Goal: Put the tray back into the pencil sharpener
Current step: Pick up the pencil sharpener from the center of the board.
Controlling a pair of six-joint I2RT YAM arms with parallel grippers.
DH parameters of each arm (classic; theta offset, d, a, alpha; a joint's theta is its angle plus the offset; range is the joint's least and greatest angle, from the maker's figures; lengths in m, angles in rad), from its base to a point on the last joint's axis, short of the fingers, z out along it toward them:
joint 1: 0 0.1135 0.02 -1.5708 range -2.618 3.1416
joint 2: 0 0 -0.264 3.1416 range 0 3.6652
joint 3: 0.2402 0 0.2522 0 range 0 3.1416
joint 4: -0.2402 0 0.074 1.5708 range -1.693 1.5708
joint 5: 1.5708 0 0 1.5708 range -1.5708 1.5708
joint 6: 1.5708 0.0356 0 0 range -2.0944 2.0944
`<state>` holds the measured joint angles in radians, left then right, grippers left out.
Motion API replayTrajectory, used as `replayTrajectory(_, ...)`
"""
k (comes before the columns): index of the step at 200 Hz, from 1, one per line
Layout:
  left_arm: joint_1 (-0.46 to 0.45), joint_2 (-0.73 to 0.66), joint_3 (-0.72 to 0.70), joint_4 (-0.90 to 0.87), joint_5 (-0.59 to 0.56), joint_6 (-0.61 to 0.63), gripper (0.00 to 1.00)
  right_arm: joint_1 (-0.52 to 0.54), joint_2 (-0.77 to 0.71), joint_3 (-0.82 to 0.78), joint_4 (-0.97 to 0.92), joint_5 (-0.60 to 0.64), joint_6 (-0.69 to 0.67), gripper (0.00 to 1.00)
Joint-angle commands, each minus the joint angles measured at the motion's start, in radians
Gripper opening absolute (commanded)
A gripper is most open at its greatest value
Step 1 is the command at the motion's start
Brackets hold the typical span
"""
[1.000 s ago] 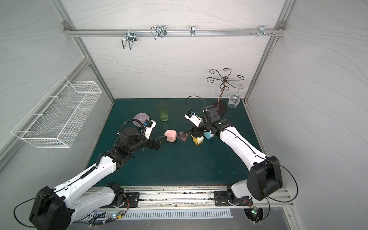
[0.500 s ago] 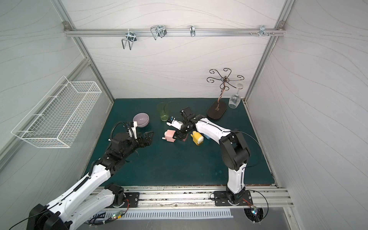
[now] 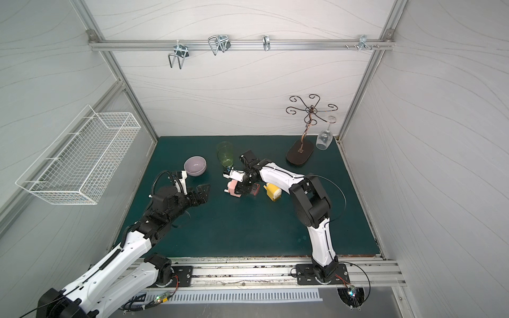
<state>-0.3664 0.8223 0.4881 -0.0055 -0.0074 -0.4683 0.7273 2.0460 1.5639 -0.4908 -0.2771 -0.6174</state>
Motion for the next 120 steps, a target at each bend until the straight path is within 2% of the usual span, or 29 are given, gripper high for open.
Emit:
replayTrajectory(1,0.006,0.0,0.054,-0.002,0.004,0.0,0.99,0.012,0.038,0.031,-0.006,-0.01,-0.004,0.7)
replayTrajectory(33,0.008,-0.013,0.066,-0.029,0.001,0.016,0.99,0.011,0.064,0.061,-0.011,-0.005,-0.01,0.63)
replayTrajectory(75,0.011,-0.021,0.069,-0.038,0.001,0.02,0.99,0.011,0.048,0.075,-0.028,-0.037,-0.005,0.34)
replayTrajectory(120,0.012,-0.049,0.061,-0.008,0.04,0.075,0.99,0.011,-0.037,0.065,-0.069,-0.067,-0.008,0.27)
